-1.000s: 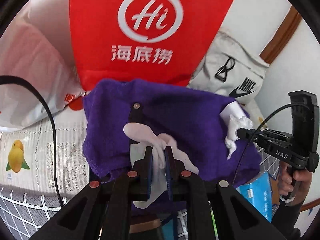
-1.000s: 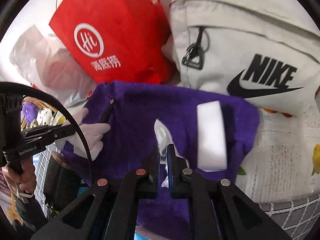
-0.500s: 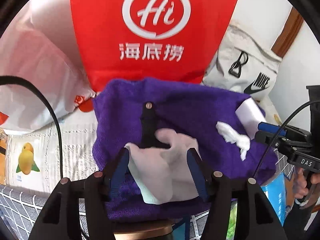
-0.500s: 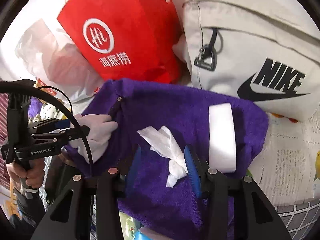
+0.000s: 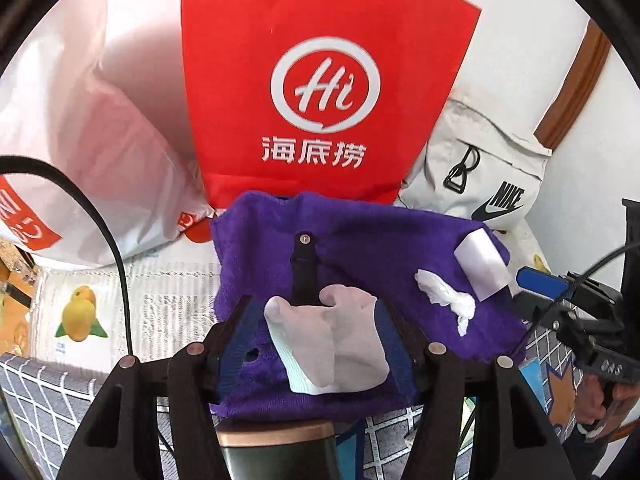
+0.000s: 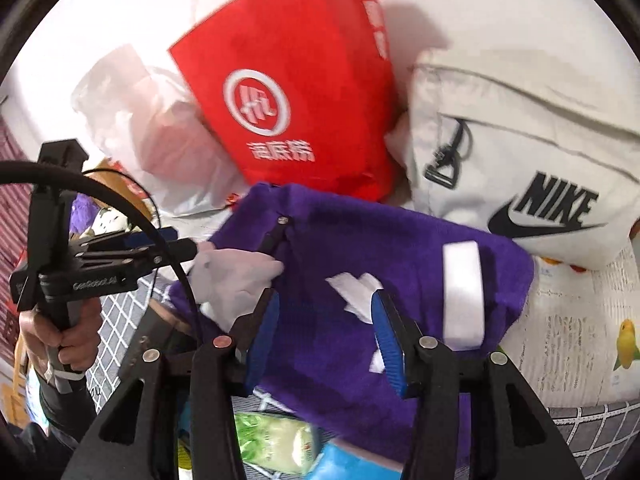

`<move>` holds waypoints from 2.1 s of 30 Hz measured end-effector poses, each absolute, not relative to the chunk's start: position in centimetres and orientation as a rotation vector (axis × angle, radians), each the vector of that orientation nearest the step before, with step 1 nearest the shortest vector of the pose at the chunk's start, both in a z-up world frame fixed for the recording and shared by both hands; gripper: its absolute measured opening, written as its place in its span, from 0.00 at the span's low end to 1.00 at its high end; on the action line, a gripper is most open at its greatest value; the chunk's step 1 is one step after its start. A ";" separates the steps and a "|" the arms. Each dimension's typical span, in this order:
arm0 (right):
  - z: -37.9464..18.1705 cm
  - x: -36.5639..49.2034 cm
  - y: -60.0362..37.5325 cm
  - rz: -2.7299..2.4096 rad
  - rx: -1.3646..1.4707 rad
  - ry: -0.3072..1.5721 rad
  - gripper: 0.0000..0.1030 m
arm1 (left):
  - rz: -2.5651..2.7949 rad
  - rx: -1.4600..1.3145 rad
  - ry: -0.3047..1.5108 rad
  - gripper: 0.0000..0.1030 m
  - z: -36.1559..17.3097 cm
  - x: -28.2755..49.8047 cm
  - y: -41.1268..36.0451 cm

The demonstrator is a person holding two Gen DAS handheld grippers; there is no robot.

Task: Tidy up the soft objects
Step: 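Raise both open grippers away from the purple towel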

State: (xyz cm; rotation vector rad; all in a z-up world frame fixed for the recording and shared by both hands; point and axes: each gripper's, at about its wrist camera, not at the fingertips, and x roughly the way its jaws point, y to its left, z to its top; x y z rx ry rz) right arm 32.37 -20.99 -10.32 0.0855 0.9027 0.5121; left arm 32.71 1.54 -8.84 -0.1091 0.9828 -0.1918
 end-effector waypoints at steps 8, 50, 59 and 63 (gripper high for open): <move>-7.6 29.2 -19.3 0.562 0.058 0.800 0.56 | -0.178 -0.106 0.875 0.65 -4.8 29.9 1.5; -2.7 26.4 -22.8 0.326 0.034 0.642 0.90 | -0.161 -0.124 0.821 0.78 -0.4 25.6 0.5; -2.9 26.6 -22.5 0.334 0.032 0.648 0.90 | -0.161 -0.120 0.820 0.78 -0.2 25.5 0.7; -2.9 26.5 -22.4 0.335 0.032 0.649 0.90 | -0.162 -0.119 0.821 0.78 -0.2 25.6 0.7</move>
